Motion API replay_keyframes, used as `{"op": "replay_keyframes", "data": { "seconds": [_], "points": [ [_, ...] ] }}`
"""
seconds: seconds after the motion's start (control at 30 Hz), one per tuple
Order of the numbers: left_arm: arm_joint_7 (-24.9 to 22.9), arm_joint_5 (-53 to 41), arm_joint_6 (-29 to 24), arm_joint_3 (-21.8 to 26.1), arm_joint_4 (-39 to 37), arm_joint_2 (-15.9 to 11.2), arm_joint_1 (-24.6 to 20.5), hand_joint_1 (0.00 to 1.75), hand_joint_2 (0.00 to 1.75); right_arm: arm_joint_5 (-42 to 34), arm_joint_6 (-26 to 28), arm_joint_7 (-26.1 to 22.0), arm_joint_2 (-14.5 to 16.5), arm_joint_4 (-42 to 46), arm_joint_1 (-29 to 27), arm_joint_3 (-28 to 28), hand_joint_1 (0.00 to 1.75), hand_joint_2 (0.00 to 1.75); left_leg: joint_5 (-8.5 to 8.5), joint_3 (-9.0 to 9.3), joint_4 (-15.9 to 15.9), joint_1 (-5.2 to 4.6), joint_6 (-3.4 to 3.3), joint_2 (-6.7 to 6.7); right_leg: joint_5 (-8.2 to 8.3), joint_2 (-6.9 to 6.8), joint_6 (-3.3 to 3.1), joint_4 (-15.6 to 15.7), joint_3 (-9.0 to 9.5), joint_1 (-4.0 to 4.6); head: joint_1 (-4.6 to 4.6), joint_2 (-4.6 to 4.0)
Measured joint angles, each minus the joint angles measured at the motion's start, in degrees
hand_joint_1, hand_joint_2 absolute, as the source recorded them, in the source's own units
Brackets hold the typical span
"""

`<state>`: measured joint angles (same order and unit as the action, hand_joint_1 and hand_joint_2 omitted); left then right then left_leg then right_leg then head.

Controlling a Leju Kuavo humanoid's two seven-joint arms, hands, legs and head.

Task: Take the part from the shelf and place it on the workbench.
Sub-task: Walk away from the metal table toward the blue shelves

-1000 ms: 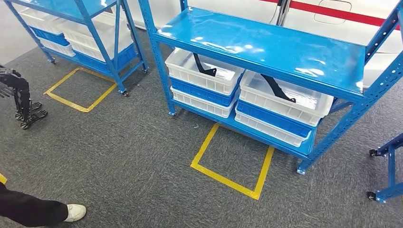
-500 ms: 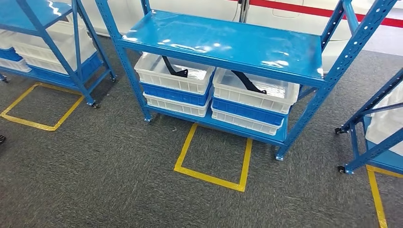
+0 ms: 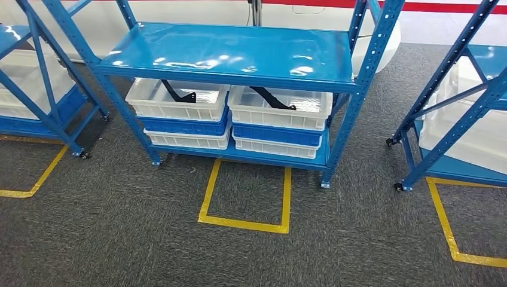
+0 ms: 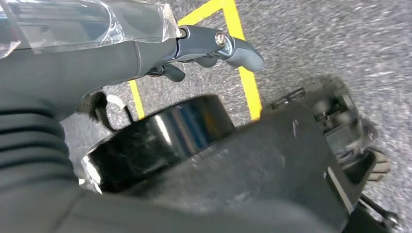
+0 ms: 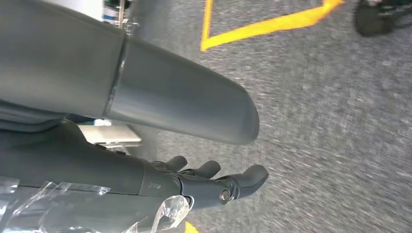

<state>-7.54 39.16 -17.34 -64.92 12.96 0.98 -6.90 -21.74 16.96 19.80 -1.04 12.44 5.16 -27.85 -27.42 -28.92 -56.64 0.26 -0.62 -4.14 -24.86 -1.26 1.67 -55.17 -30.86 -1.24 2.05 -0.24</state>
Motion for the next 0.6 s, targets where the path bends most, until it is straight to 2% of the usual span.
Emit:
{"op": "replay_keyframes", "data": {
  "seconds": [0.07, 0.1, 0.13, 0.17, 0.2, 0.23, 0.3, 0.33, 0.37, 0.43, 0.47, 0.5, 0.53, 0.57, 0.6],
  "points": [
    [0.0, 0.0, 0.0, 0.0, 0.0, 0.0, 0.1, 0.0, 1.75, 0.0, 0.0, 0.0, 0.0, 0.0, 0.2, 0.0, 0.0, 0.0, -4.12, -3.26, -7.4, 0.15, 0.48, 2.7, 0.24, 1.11, -0.43, 0.0, -0.21, -0.03, 0.02, 0.0],
    [-0.1, 0.0, 0.0, 0.0, 0.0, 0.0, 0.3, 0.0, 1.75, 0.0, 0.0, 0.0, 0.0, 0.0, 0.2, -0.1, 0.0, 0.0, -5.93, -5.33, -11.7, 0.15, 0.52, 3.19, 0.32, 1.77, -0.59, 0.0, -0.35, 0.05, 0.02, 0.0],
    [-0.1, 0.1, 0.0, 0.0, 0.0, 0.0, 0.4, 0.0, 1.75, 0.0, 0.0, 0.0, 0.0, 0.0, 0.2, -0.1, 0.0, 0.0, -6.84, -6.91, -14.9, 0.13, 0.45, 3.38, 0.4, 2.55, -0.69, 0.0, -0.46, 0.14, 0.02, 0.0],
    [-0.1, 0.1, 0.0, 0.0, 0.0, 0.0, 0.5, 0.0, 1.75, 0.0, 0.0, 0.0, 0.0, 0.0, 0.2, -0.2, 0.0, 0.0, -6.54, -7.5, -15.8, 0.1, 0.26, 3.49, 0.46, 3.34, -0.75, 0.0, -0.51, 0.21, 0.02, 0.0],
    [-0.1, 0.1, 0.0, 0.0, 0.0, 0.0, 0.5, 0.0, 1.75, 0.0, 0.0, 0.0, 0.0, 0.0, 0.2, -0.3, 0.0, 0.0, -5.11, -6.94, -14.4, 0.02, -0.06, 3.68, 0.52, 4.17, -0.77, 0.0, -0.49, 0.28, 0.02, 0.0],
    [-0.1, 0.1, 0.0, 0.0, 0.0, 0.0, 0.5, 0.0, 1.75, 0.0, 0.0, 0.0, 0.0, 0.0, 0.1, -0.3, 0.0, 0.0, -2.92, -5.39, -10.8, -0.08, -0.53, 4.22, 0.58, 4.96, -0.75, 0.0, -0.43, 0.34, 0.02, 0.0],
    [-0.1, 0.1, -0.1, 0.0, 0.0, -0.1, 0.4, 0.0, 1.75, 0.0, -0.1, 0.0, 0.1, 0.0, 0.2, -0.4, 0.0, 0.0, 1.14, -1.73, -2.2, -0.39, -1.76, 6.87, 0.7, 6.44, -0.54, 0.0, -0.44, 0.39, 0.04, 0.0],
    [-0.1, 0.1, -0.1, 0.0, 0.0, -0.1, 0.4, 0.0, 1.75, 0.0, -0.1, 0.0, 0.2, 0.0, 0.2, -0.5, 0.0, 0.0, 2.17, -0.61, 0.6, -0.55, -2.14, 7.87, 0.76, 7.09, -0.34, -0.1, -0.56, 0.42, 0.04, 0.0],
    [-0.1, 0.1, -0.1, 0.0, 0.0, -0.2, 0.3, 0.0, 1.75, 0.0, -0.1, 0.0, 0.2, 0.0, 0.2, -0.5, 0.0, 0.0, 2.52, -0.09, 2.0, -0.69, -2.32, 8.36, 0.83, 7.76, -0.09, -0.1, -0.77, 0.41, 0.04, 0.0],
    [-0.1, 0.1, -0.1, 0.0, 0.0, -0.1, 0.2, 0.0, 1.75, 0.0, 0.0, 0.1, 0.1, 0.0, 0.0, -0.5, 0.0, 0.0, 2.66, 0.03, 2.5, -0.68, -2.18, 7.25, 0.97, 8.75, 0.46, -0.1, -1.14, 0.46, 0.03, 0.0],
    [-0.1, 0.1, -0.2, 0.0, 0.0, -0.1, 0.2, 0.0, 1.75, 0.0, 0.1, 0.2, 0.1, 0.0, -0.1, -0.5, 0.0, 0.0, 2.85, 0.07, 2.7, -0.56, -2.21, 6.69, 0.64, 8.14, 0.69, -0.6, -1.44, 0.46, 0.0, 0.0],
    [-0.1, 0.1, -0.2, 0.0, 0.0, 0.0, 0.1, 0.0, 1.75, 0.0, 0.2, 0.5, 0.0, 0.0, -0.1, -0.6, 0.0, 0.44, 3.06, 0.09, 2.9, -0.42, -2.37, 6.11, -0.38, 6.8, 0.91, -2.1, -2.07, 0.5, -0.03, 0.0],
    [-0.1, 0.1, -0.2, 0.0, 0.0, 0.0, 0.1, 0.0, 1.75, 0.0, 0.3, 0.8, 0.0, 0.0, -0.1, -0.6, 0.0, 0.87, 3.22, 0.07, 3.1, -0.3, -2.54, 5.49, -2.15, 5.07, 1.13, -4.8, -3.23, 0.52, -0.07, 0.0],
    [-0.1, 0.1, -0.2, 0.0, 0.0, 0.0, 0.1, 0.0, 1.75, 0.0, 0.5, 1.4, 0.0, 0.0, 0.0, -0.6, 0.0, 1.31, 3.24, 0.02, 3.1, -0.34, -2.69, 4.94, -4.42, 3.35, 1.39, -8.6, -4.9, 0.5, -0.11, 0.0],
    [-0.1, 0.1, -0.2, 0.0, 0.0, 0.0, 0.0, 0.0, 1.75, -0.1, 0.6, 1.9, 0.0, 0.0, 0.0, -0.7, 0.0, 1.75, 3.23, -0.05, 3.1, -0.36, -2.8, 4.37, -6.55, 2.43, 1.65, -12.8, -6.7, 0.44, -0.13, 0.0]
  ]
}}
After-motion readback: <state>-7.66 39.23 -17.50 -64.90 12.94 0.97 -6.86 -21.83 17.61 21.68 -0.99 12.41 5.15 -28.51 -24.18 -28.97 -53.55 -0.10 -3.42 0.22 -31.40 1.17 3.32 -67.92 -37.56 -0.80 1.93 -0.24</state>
